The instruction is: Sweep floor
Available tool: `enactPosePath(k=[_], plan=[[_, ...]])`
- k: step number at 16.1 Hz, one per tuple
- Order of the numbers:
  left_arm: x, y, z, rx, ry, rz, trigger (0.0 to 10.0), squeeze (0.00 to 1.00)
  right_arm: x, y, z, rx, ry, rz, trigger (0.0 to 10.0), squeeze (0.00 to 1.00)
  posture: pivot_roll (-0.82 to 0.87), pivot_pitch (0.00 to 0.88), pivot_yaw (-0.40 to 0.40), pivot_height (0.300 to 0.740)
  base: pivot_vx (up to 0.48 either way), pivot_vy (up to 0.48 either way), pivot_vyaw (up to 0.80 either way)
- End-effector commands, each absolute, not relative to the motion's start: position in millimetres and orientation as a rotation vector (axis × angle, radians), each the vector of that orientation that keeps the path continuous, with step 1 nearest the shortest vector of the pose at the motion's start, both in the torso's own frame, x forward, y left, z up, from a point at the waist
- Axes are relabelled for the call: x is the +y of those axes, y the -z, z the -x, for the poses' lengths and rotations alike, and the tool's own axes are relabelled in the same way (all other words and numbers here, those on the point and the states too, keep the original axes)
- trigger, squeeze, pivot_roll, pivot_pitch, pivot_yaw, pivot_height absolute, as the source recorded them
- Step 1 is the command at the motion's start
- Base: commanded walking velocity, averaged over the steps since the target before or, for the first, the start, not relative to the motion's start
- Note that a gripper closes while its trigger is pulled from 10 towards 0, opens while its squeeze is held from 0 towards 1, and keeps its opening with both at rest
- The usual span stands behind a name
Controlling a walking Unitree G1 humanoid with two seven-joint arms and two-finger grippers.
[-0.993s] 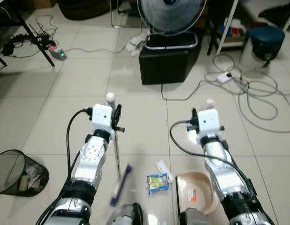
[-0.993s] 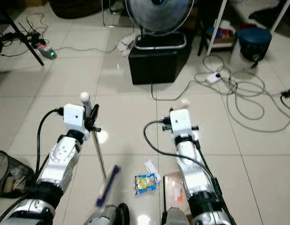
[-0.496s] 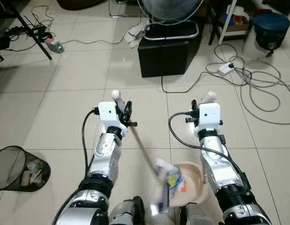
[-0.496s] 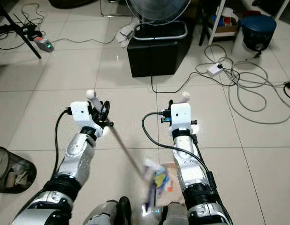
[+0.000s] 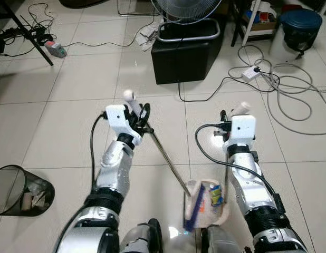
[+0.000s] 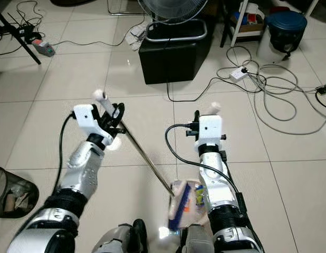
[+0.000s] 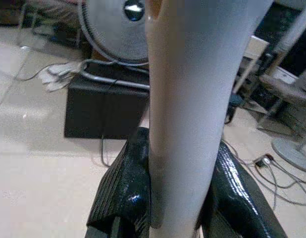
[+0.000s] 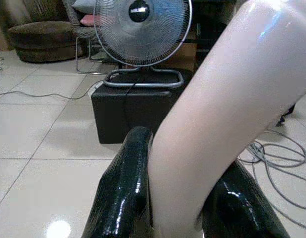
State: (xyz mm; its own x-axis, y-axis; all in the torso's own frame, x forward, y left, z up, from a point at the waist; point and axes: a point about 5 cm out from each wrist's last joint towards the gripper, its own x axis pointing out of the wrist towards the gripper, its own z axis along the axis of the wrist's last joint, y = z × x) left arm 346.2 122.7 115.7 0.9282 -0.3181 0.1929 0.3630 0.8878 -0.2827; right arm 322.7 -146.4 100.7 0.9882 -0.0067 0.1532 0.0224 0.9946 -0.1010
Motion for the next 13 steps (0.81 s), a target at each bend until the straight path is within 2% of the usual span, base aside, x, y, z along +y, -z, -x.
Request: enactPosePath(k=[1, 5, 7, 9, 12, 13], plan=[[128.0, -134.6, -351.0, -0.212, 0.395, 0.296, 10.0, 0.0, -145.1, -95.5, -319.7, -0.138, 0.009, 0.058, 10.0, 0.0, 0.01, 0.213, 0.135, 0.74, 0.0, 0.0, 0.0], [144.1, -163.0, -355.4, -0.28, 0.55, 0.165, 10.0, 0.0, -157.2, -96.8, -317.9, -0.157, 0.045, 0.015, 10.0, 0.0, 0.01, 0.183, 0.139, 0.74, 0.0, 0.0, 0.0], [167.5, -197.9, -362.7, -0.346, 0.615, 0.079, 10.0, 0.0, -165.5, -96.5, -317.9, -0.163, 0.071, -0.026, 10.0, 0.0, 0.02, 0.158, 0.137, 0.74, 0.0, 0.0, 0.0], [181.6, -210.2, -366.0, -0.365, 0.608, 0.062, 10.0, 0.0, -168.4, -97.8, -318.3, -0.171, 0.083, -0.04, 10.0, 0.0, 0.02, 0.147, 0.137, 0.74, 0.0, 0.0, 0.0], [238.3, -228.3, -371.8, -0.395, 0.347, -0.002, 10.0, 0.0, -175.7, -101.8, -319.6, -0.191, 0.103, -0.076, 10.0, 0.0, 0.01, 0.126, 0.137, 0.74, 0.0, 0.0, 0.0], [246.8, -229.3, -371.5, -0.393, 0.295, -0.023, 10.0, 0.0, -176.7, -102.7, -319.5, -0.195, 0.103, -0.079, 10.0, 0.0, 0.01, 0.122, 0.135, 0.74, 0.0, 0.0, 0.0]])
